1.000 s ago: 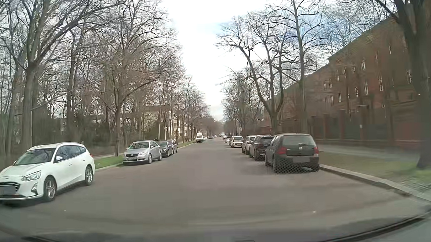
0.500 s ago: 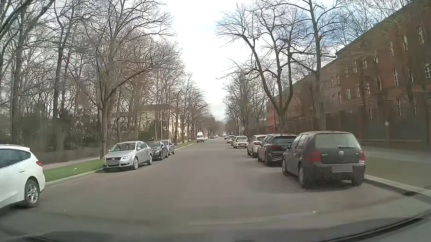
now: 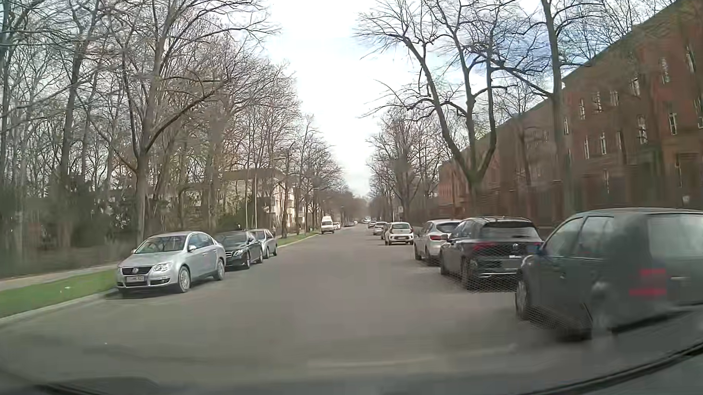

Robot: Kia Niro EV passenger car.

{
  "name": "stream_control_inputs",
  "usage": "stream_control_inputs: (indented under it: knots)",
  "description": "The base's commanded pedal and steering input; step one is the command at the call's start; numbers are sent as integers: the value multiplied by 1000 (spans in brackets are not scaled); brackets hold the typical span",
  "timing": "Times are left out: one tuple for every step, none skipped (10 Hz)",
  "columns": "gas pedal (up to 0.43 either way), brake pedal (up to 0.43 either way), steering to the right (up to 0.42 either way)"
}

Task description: Follow the waypoints while adhering to traffic rules and regulations

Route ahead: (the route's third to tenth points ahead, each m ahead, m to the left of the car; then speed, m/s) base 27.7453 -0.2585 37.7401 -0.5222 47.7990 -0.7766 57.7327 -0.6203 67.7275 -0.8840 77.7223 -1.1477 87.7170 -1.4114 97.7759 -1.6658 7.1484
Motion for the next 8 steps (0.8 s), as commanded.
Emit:
stream_control_inputs:
  knots:
    - [0,0,-4]
    - [0,0,-4]
    - [0,0,-4]
    - [0,0,-4]
    - [0,0,-4]
    - [0,0,-4]
    - [0,0,-4]
    - [0,0,-4]
